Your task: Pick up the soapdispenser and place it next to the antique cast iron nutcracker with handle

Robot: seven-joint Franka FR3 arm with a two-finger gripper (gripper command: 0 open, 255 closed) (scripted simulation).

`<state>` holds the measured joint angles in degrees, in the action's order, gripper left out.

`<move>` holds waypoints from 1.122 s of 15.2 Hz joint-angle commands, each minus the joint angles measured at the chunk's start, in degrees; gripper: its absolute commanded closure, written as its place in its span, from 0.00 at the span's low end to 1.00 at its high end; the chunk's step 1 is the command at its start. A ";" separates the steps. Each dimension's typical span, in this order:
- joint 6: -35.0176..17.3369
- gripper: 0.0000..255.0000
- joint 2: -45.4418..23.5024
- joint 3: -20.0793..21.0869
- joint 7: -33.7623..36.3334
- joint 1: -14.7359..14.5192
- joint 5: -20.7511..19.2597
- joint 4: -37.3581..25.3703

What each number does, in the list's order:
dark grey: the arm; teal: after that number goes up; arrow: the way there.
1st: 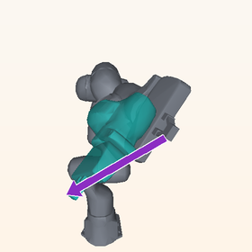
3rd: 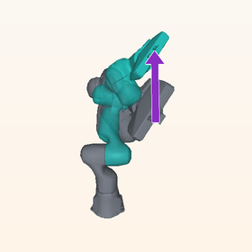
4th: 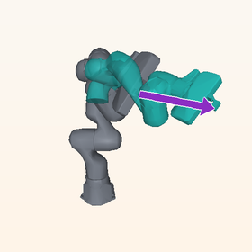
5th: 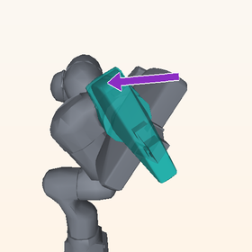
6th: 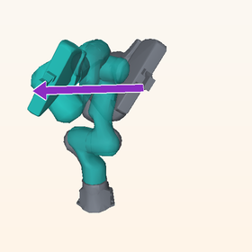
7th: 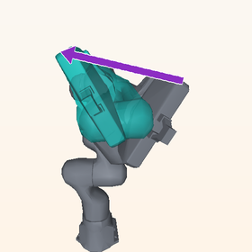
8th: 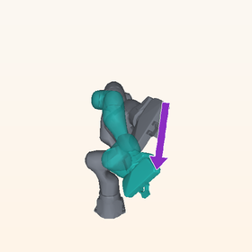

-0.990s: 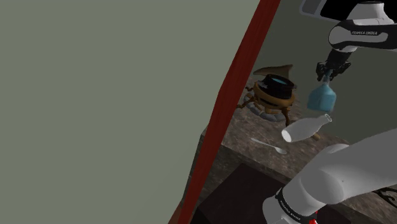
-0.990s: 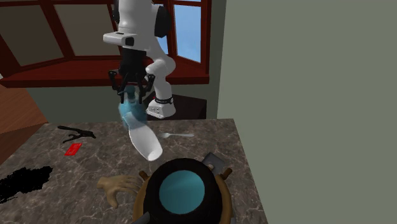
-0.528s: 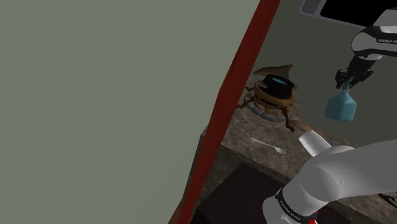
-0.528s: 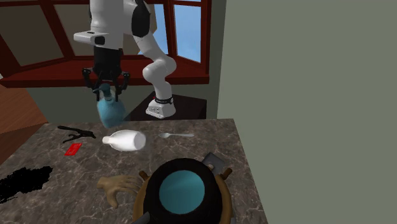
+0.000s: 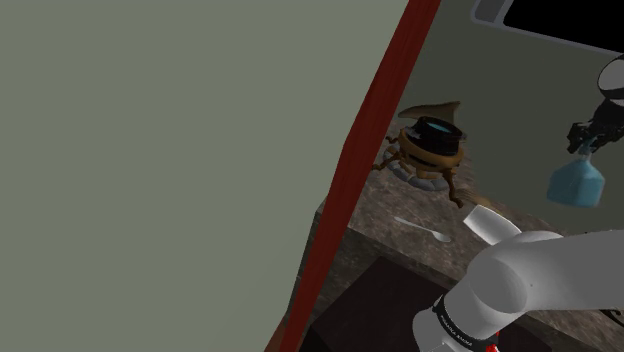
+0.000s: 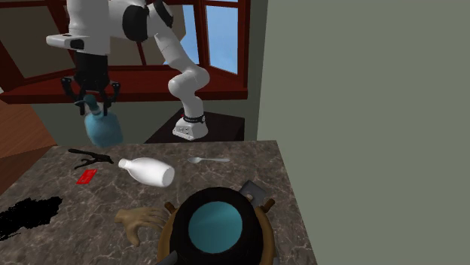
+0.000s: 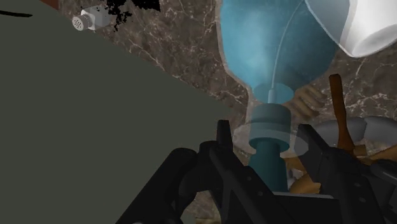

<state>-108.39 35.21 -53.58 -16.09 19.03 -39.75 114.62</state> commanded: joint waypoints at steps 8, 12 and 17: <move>-0.07 1.00 3.23 -8.86 -11.47 1.21 -2.33 -4.72; -0.50 1.00 3.87 -11.74 -14.18 0.80 -2.94 -6.08; -3.66 1.00 4.60 -13.01 -13.11 1.39 -4.40 -2.46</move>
<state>-111.44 39.74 -66.24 -29.35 20.45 -43.90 111.65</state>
